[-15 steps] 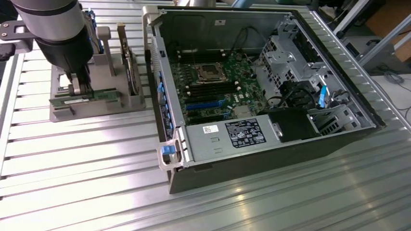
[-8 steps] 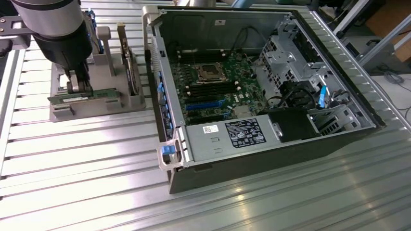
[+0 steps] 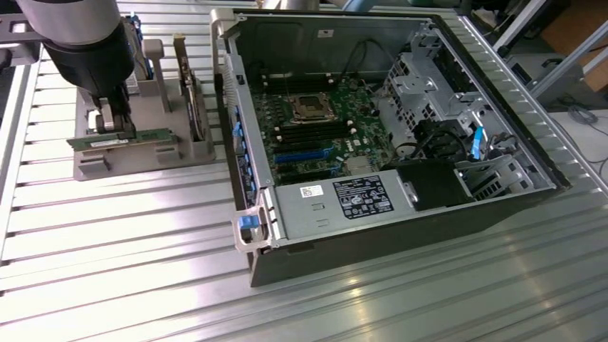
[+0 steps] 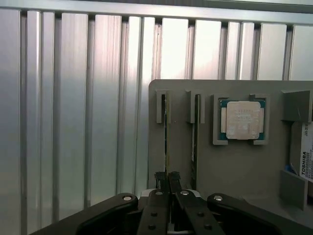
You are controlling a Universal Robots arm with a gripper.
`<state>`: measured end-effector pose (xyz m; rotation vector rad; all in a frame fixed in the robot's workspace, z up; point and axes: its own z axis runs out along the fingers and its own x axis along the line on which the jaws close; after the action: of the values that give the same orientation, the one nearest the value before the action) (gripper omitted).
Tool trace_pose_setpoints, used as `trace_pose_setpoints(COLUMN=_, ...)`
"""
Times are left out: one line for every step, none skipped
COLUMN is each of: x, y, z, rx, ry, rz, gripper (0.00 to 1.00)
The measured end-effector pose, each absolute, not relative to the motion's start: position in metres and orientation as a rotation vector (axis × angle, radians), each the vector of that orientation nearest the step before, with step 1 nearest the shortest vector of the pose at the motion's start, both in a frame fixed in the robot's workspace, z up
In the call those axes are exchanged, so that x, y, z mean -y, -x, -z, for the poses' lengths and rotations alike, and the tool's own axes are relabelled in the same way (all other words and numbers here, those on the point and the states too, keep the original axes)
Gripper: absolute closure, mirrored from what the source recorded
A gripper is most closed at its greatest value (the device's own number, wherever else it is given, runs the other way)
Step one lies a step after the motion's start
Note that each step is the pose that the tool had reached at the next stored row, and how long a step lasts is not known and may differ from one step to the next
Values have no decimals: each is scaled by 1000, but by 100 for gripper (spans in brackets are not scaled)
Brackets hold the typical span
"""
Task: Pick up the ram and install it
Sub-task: 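Pick up the ram and move it above insertion slot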
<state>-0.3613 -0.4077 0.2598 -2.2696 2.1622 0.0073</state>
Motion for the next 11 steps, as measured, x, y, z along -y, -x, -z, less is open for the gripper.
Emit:
trace_pose_setpoints(x=408, y=361, z=-262, rx=-2162, ry=2270, rz=-7, gripper=88)
trace_pose_setpoints(x=408, y=361, z=-264, rx=-2162, ry=2270, rz=-7, gripper=88)
trace_pose_setpoints(x=408, y=361, z=-266, rx=-2162, ry=2270, rz=-7, gripper=88)
trace_pose_setpoints(x=408, y=361, z=-268, rx=-2162, ry=2270, rz=-7, gripper=88)
trace_pose_setpoints(x=408, y=361, z=-270, rx=-2162, ry=2270, rz=-7, gripper=88)
trace_pose_setpoints(x=408, y=361, z=-272, rx=-2162, ry=2270, rz=-7, gripper=88)
trace_pose_setpoints(x=408, y=361, z=-273, rx=-2162, ry=2270, rz=-7, gripper=88)
trace_pose_setpoints(x=408, y=361, z=-275, rx=-2162, ry=2270, rz=-7, gripper=88)
trace_pose_setpoints(x=408, y=361, z=-276, rx=-2162, ry=2270, rz=-7, gripper=88)
trace_pose_setpoints(x=408, y=361, z=-277, rx=-2162, ry=2270, rz=-7, gripper=88)
trace_pose_setpoints(x=408, y=361, z=-278, rx=-2162, ry=2270, rz=-7, gripper=88)
